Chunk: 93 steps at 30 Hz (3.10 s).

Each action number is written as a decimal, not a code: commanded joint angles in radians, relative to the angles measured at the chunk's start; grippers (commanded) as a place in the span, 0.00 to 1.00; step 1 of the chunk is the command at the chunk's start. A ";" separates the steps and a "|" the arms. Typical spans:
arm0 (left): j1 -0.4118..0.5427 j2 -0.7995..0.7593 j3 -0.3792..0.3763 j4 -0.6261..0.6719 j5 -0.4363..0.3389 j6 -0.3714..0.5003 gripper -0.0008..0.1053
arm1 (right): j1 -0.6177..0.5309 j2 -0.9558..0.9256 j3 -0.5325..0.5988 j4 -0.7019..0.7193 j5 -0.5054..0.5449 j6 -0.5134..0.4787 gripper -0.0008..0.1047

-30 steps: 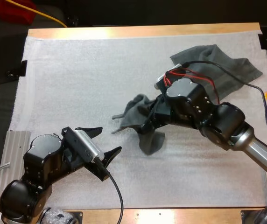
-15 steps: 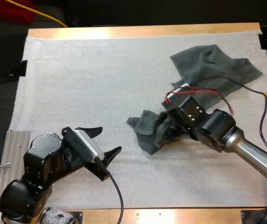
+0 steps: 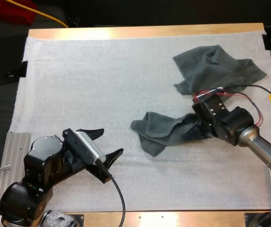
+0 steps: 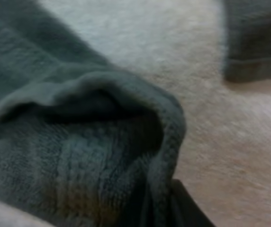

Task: Pick towel from pile, fold and stack

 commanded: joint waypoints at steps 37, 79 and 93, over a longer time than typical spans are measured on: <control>-0.004 0.000 -0.008 -0.002 0.005 -0.002 0.66 | -0.024 -0.124 0.080 0.102 -0.129 0.180 0.67; -0.004 0.000 -0.008 0.013 0.044 -0.002 0.66 | -0.277 -0.037 0.429 -0.383 -0.497 0.311 0.63; -0.004 0.000 -0.008 0.012 0.050 -0.002 0.66 | -0.277 -0.022 0.429 -0.383 -0.471 0.311 0.03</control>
